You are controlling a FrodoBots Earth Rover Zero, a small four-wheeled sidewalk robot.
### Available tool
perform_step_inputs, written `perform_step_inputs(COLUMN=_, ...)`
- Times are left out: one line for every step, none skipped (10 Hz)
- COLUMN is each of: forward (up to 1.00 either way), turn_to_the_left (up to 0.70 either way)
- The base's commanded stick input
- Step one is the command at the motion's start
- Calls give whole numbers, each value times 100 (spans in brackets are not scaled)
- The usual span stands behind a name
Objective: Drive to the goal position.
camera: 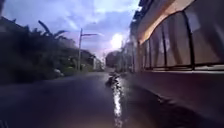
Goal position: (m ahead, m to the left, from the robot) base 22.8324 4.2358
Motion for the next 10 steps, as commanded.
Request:
perform_step_inputs(forward=70, turn_to_the_left=-18)
perform_step_inputs(forward=70, turn_to_the_left=-32)
perform_step_inputs(forward=70, turn_to_the_left=-34)
perform_step_inputs(forward=70, turn_to_the_left=-35)
perform_step_inputs(forward=70, turn_to_the_left=-28)
perform_step_inputs(forward=70, turn_to_the_left=-13)
perform_step_inputs(forward=70, turn_to_the_left=0)
perform_step_inputs(forward=70, turn_to_the_left=0)
perform_step_inputs(forward=70, turn_to_the_left=0)
perform_step_inputs(forward=70, turn_to_the_left=0)
